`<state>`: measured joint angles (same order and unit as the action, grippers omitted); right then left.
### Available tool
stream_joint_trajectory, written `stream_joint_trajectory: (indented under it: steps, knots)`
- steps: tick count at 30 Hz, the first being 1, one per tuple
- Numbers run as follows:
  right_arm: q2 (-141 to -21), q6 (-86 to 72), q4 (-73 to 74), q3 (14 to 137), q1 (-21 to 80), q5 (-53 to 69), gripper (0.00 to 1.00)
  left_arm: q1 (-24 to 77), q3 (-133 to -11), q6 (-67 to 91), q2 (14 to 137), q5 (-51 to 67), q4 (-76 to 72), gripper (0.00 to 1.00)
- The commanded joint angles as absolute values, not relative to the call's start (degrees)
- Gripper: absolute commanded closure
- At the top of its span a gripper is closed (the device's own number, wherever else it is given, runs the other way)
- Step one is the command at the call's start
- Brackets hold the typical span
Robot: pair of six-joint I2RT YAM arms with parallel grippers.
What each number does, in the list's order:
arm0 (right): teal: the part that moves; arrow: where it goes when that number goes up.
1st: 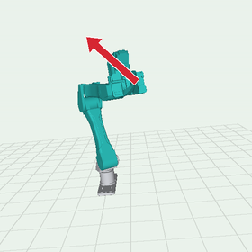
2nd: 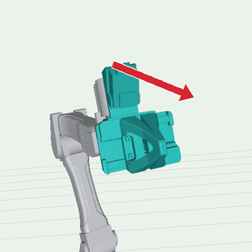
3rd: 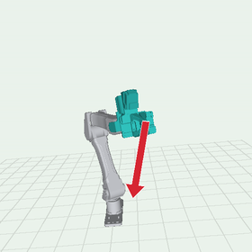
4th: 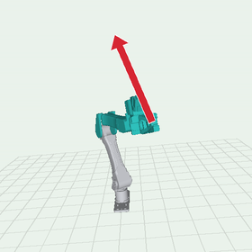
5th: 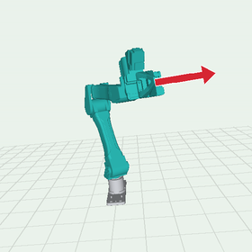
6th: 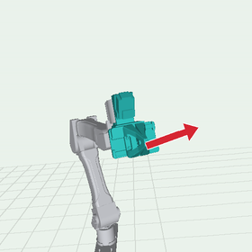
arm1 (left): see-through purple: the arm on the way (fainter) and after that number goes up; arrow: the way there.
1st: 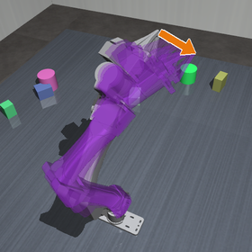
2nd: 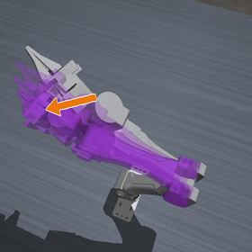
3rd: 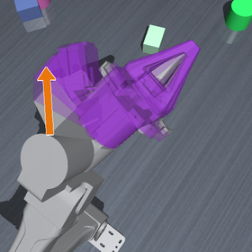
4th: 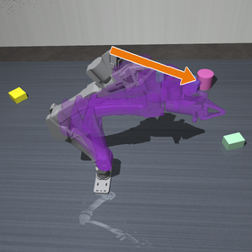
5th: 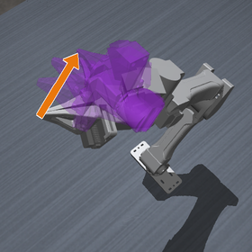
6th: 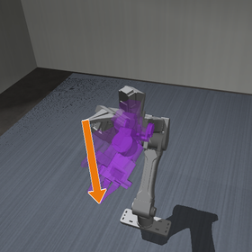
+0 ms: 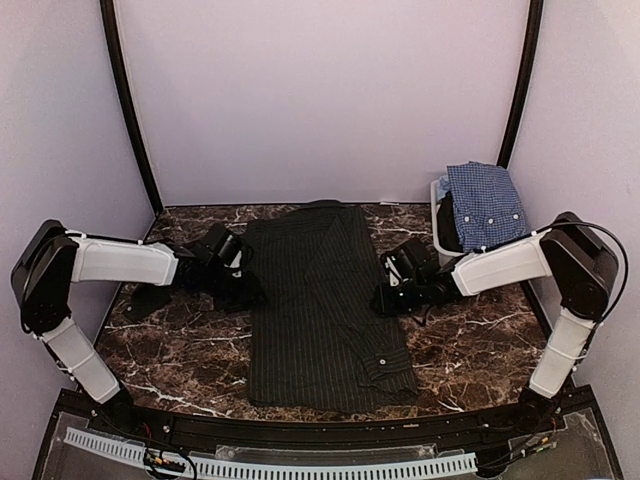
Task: Fold and stack the long sleeve shirts
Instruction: Pick up the sleeve from the 1/3-folded shirt.
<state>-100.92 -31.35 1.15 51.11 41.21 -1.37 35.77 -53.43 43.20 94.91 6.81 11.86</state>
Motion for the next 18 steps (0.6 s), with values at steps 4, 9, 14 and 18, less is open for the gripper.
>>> stream_joint_trajectory:
  steps: [4,9,14,18]
  knots:
    - [-95.0,-29.3,10.1,55.4,43.3,-3.4,0.56,27.1,-50.5,44.2,82.6,-2.2,15.9,0.53]
    - [-92.3,-29.1,12.6,57.8,45.5,-4.7,0.54,20.6,-48.7,45.6,74.4,-11.2,20.9,0.53]
    - [-90.0,-28.5,13.1,58.9,47.5,-4.4,0.53,11.8,-45.4,47.2,68.6,-14.9,23.7,0.48]
    - [-88.1,-28.0,13.3,58.8,48.5,-3.9,0.53,3.6,-42.0,48.3,64.2,-14.3,24.5,0.47]
